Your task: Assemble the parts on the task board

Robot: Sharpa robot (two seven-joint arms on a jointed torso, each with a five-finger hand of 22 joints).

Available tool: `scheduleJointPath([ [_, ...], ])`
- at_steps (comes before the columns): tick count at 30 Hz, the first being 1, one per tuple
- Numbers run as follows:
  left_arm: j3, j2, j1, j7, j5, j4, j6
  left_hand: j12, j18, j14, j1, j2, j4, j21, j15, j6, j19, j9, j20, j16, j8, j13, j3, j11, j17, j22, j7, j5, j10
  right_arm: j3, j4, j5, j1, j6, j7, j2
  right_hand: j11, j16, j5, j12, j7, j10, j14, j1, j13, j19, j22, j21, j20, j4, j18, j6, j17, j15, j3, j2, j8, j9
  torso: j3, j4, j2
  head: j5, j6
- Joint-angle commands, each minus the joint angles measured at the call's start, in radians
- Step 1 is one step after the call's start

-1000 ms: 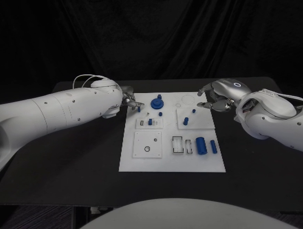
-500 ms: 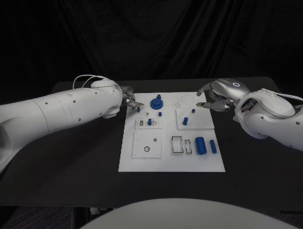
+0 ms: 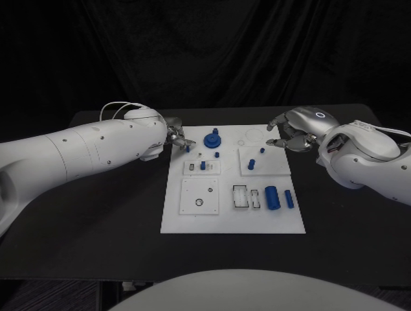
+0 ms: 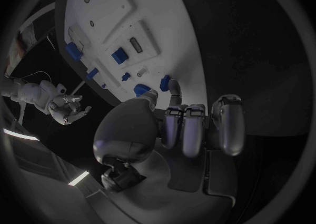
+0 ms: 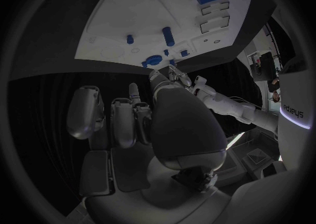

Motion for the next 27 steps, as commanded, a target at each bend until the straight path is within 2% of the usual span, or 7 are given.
scheduleJointPath([
  [1,0.001,0.005,-0.002,0.016,0.003,-0.002,0.016,0.004,0.002,0.104,0.011,0.0,-0.007,-0.007,0.009,0.002,-0.004,-0.002,0.005,0.002,-0.006,0.263,0.0,0.008,0.263,0.11,0.003,0.006,0.107,0.001,0.003,-0.003,-0.002,0.008,-0.009,-0.001,0.008,-0.004,0.005,-0.004,0.003,-0.002,0.056,-0.004,0.178,-0.008,0.16,-0.003,0.002,-0.004,0.015,0.006,0.135,0.007,-0.001,0.008,-0.005,-0.001,0.0009,0.001,-0.001,0.0,0.0],
  [8,0.001,0.009,-0.003,0.018,0.003,-0.007,0.026,0.004,0.002,0.104,0.026,0.005,-0.014,-0.01,0.01,0.002,-0.006,-0.005,0.007,0.002,-0.017,0.263,0.003,0.009,0.263,0.111,0.005,0.032,0.107,0.001,0.004,-0.003,-0.002,0.009,-0.009,0.001,0.008,-0.004,0.005,-0.004,0.003,-0.002,0.056,-0.004,0.178,-0.008,0.16,-0.003,0.002,-0.004,0.015,0.006,0.135,0.007,-0.001,0.008,-0.005,-0.001,0.0016,0.0025,0.001,-0.002,0.0],
  [13,0.001,0.012,-0.003,0.023,0.003,-0.01,0.028,0.004,0.002,0.104,0.044,0.007,-0.025,-0.012,0.011,0.002,-0.007,-0.01,0.008,0.002,-0.029,0.263,0.01,0.009,0.263,0.111,0.005,0.061,0.107,0.001,0.004,-0.003,-0.002,0.011,-0.009,0.0,0.008,-0.006,0.005,-0.005,0.003,-0.003,0.056,-0.003,0.178,-0.008,0.159,-0.005,0.002,-0.005,0.016,0.007,0.134,0.007,-0.001,0.009,-0.006,-0.002,0.0006,0.0025,0.0,-0.005,0.0],
  [27,0.001,0.017,-0.006,0.037,0.003,-0.022,0.035,0.004,0.003,0.104,0.065,0.013,-0.038,-0.015,0.011,-0.001,-0.008,-0.02,0.008,0.002,-0.045,0.263,0.025,0.009,0.263,0.112,0.005,0.074,0.107,0.001,0.004,-0.003,-0.002,0.012,-0.01,-0.001,0.008,-0.006,0.005,-0.005,0.003,-0.003,0.056,-0.002,0.178,-0.008,0.159,-0.006,0.002,-0.005,0.016,0.007,0.134,0.007,-0.001,0.009,-0.006,-0.003,0.0,0.0007,0.0,-0.006,0.0],
])
